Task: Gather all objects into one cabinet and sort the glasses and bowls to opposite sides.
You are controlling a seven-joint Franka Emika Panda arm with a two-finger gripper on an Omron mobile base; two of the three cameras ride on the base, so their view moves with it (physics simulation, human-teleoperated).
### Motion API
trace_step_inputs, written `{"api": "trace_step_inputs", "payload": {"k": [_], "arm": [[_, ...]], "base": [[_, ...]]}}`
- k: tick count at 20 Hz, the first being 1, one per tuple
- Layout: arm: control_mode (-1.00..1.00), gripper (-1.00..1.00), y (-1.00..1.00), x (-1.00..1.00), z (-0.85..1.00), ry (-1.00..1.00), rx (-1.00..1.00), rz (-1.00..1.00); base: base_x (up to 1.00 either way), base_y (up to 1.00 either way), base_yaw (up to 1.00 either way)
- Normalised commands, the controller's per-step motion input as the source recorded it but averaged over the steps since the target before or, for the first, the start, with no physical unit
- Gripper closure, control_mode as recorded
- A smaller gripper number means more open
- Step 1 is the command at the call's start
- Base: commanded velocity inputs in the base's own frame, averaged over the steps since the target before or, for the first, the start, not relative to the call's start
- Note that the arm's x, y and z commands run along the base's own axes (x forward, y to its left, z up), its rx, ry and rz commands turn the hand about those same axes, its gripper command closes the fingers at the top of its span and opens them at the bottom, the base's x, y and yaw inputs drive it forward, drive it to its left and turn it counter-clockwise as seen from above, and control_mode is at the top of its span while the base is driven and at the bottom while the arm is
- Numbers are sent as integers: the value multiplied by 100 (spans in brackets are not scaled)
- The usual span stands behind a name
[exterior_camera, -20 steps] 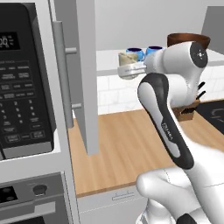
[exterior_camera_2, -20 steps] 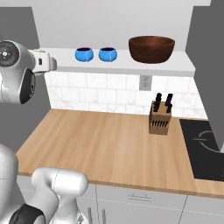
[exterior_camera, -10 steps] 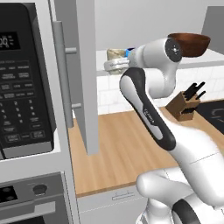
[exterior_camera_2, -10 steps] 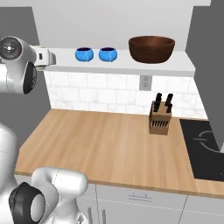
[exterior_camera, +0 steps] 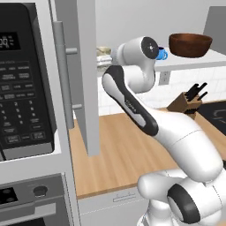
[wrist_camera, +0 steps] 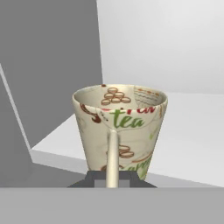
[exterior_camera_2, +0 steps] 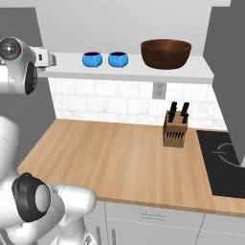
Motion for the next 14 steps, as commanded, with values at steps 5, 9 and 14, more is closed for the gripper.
{"api": "trace_step_inputs", "payload": {"k": [5, 9, 14], "arm": [[-100, 100, 18, 45, 0, 0, 0, 0], [-100, 100, 18, 58, -1, 0, 0, 0], [-100, 100, 16, 62, -4, 0, 0, 0]], "base": [[0, 0, 0], [0, 0, 0], [0, 0, 0]]}}
